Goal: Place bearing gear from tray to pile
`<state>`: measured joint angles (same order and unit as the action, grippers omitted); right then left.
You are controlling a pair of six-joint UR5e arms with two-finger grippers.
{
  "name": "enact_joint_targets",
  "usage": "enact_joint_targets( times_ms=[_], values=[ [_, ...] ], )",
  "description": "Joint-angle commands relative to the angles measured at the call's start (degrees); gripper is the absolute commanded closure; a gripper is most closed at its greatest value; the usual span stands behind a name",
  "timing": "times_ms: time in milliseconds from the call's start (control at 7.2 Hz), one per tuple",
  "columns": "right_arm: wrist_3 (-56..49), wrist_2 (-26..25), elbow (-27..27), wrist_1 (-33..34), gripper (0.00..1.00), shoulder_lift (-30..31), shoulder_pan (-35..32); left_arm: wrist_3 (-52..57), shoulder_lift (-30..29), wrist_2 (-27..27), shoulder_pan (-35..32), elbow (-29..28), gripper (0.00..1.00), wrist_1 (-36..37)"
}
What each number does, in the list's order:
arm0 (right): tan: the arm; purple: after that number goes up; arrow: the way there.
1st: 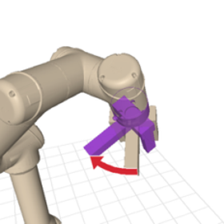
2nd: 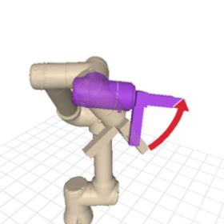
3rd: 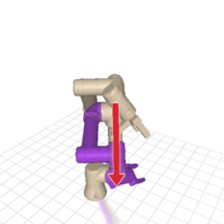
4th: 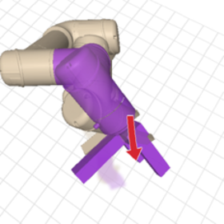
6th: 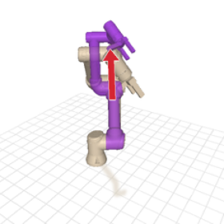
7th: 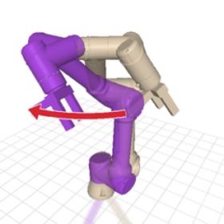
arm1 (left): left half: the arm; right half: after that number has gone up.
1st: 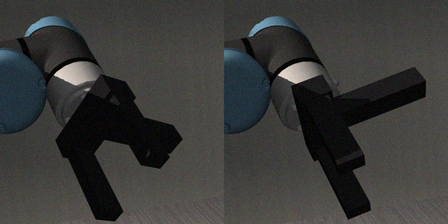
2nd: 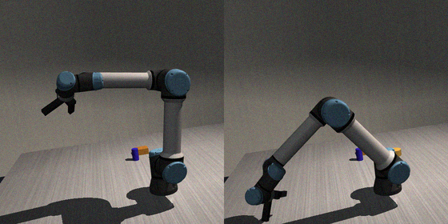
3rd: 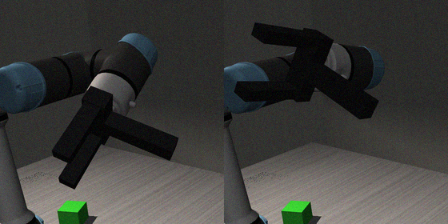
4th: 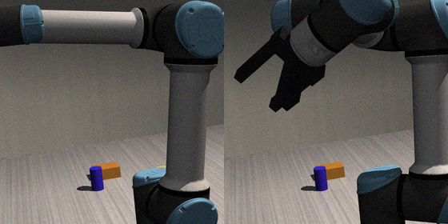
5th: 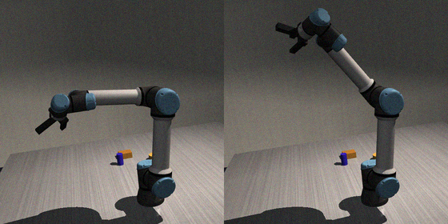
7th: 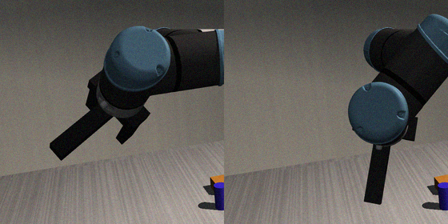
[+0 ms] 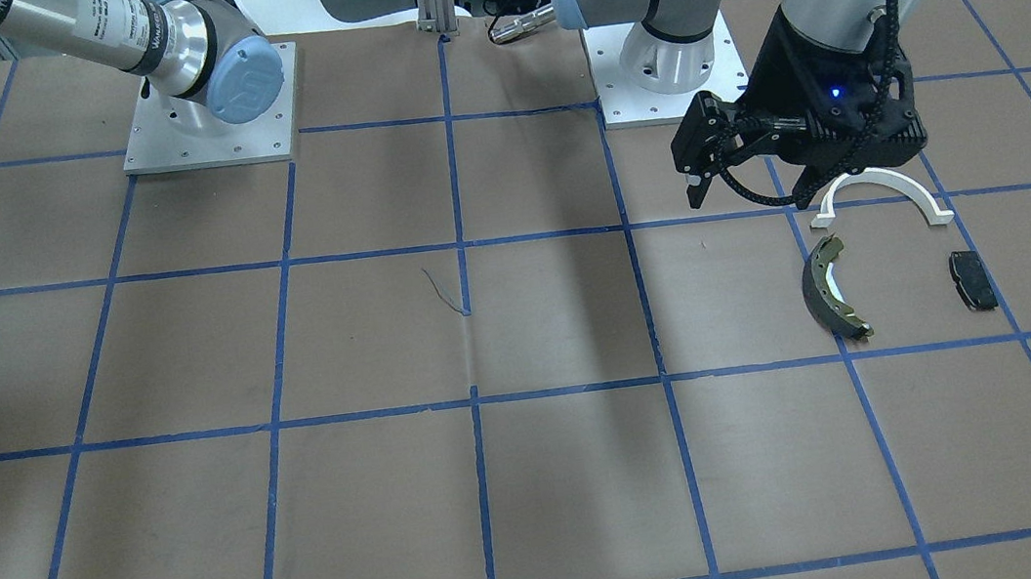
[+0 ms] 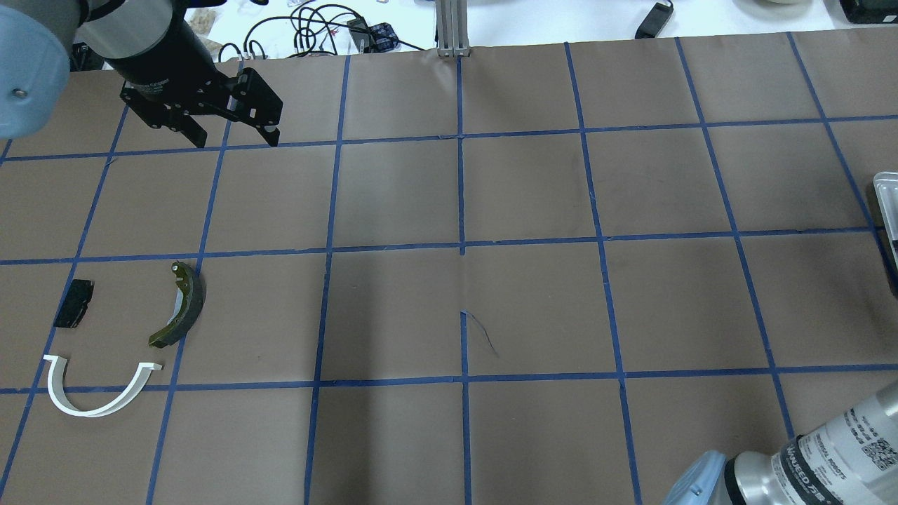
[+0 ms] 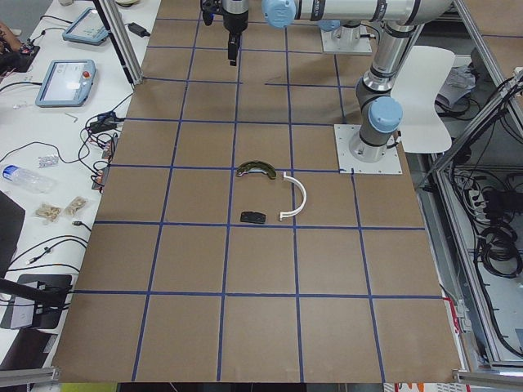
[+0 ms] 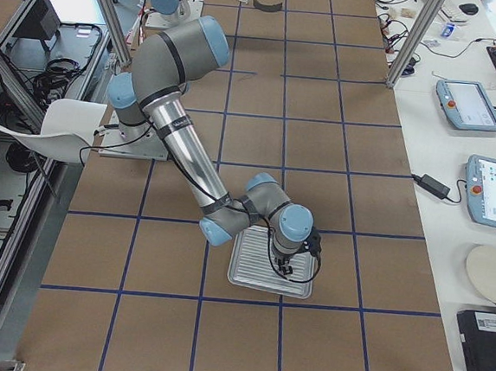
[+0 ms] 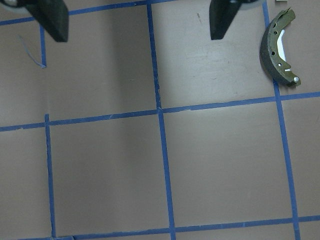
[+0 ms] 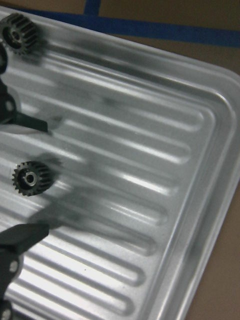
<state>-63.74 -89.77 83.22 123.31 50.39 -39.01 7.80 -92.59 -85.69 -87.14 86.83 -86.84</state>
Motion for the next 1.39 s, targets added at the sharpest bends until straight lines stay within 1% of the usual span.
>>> enact_joint_targets(
  times_ms=[0,139,278,417,556,694,833,972,1111,1250],
  values=[
    [0.2,0.03,-0.07,0.0,0.91,0.23,0.07,0.02,-0.05,0.08,-0.04,0.0,0.0,0.0],
    [0.81,0.03,0.01,-0.17,1.0,0.32,-0.01,-0.16,-0.05,0.0,-0.04,0.0,0.0,0.0],
    [1.42,0.12,-0.25,-0.35,1.0,1.01,-0.28,0.1,0.04,0.0,0.04,0.0,0.0,0.0],
    [4.82,0.12,-0.6,-1.31,1.0,2.94,-1.06,0.11,0.04,0.0,0.05,0.0,0.0,0.0],
    [7.29,-0.14,-0.17,-2.1,1.0,5.56,-4.98,0.11,-0.05,0.08,0.05,0.0,0.0,0.0],
    [11.41,-0.75,0.1,-5.59,1.0,7.94,-9.11,0.02,-0.05,0.08,0.05,-0.08,0.0,0.0],
    [16.58,0.02,0.36,-8.84,1.0,9.01,-13.33,-0.16,-0.05,0.08,0.05,-0.08,0.0,0.0],
    [22.29,0.12,2.63,-9.75,1.0,10.06,-20.68,-0.24,0.12,0.08,-0.04,-0.08,0.0,0.0],
    [30.87,0.12,3.78,-9.49,1.0,12.34,-28.41,-0.16,0.04,0.08,-0.04,-0.17,0.0,0.0],
    [40.88,0.55,4.14,-9.93,1.0,12.62,-35.28,-0.16,-0.05,0.08,-0.04,-0.17,0.0,0.0]
  ],
)
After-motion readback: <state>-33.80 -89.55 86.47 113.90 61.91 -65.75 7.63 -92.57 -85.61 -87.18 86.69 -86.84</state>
